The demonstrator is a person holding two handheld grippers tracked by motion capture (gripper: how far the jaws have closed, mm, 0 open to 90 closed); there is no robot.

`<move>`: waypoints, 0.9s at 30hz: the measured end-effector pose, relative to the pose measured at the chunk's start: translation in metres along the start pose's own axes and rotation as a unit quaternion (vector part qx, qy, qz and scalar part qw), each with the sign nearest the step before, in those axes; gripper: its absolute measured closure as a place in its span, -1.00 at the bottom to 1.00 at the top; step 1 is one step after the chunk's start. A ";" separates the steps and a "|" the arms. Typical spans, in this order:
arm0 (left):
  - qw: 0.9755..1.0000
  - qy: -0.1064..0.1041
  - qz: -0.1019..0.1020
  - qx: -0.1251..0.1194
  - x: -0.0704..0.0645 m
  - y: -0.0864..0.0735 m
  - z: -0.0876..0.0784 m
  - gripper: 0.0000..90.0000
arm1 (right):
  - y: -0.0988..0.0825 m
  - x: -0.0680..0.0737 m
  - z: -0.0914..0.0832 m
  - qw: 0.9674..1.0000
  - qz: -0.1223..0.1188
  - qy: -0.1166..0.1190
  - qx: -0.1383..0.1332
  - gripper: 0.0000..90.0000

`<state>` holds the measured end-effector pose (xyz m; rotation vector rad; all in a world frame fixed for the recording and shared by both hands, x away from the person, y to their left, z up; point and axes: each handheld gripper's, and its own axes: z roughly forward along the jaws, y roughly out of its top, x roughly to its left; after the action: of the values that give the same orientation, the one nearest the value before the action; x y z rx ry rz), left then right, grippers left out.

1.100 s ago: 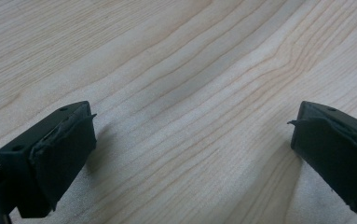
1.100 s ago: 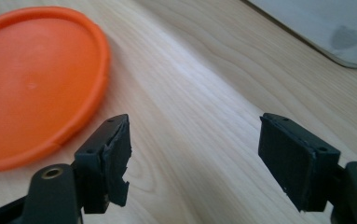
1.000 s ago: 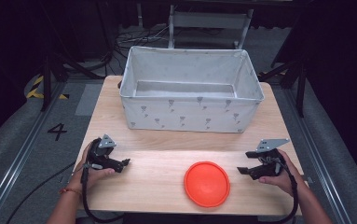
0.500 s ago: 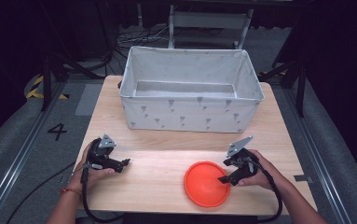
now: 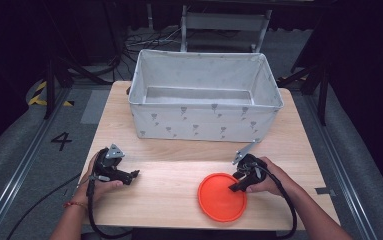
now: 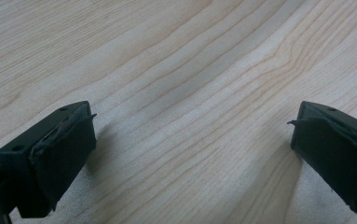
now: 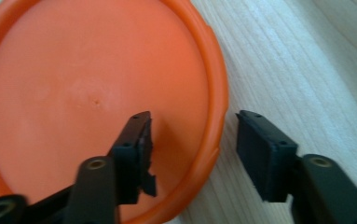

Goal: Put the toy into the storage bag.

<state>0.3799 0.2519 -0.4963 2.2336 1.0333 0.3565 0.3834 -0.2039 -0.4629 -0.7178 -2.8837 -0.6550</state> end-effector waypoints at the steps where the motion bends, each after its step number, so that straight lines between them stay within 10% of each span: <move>1: 1.000 0.000 0.000 0.000 0.000 0.000 0.000 -1.00 | 0.001 0.000 0.000 1.000 0.004 0.007 0.004 0.29; 13: 1.000 0.000 0.000 0.000 0.000 0.000 0.000 -1.00 | 0.011 -0.007 -0.008 1.000 0.020 0.022 -0.002 0.72; 27: 1.000 -0.002 0.001 0.000 0.000 0.000 0.000 -1.00 | 0.027 0.021 -0.057 0.997 -0.056 -0.042 -0.014 0.85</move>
<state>0.3802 0.2522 -0.4964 2.2347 1.0282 0.3531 0.3767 -0.1984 -0.3969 -0.6039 -3.0158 -0.6965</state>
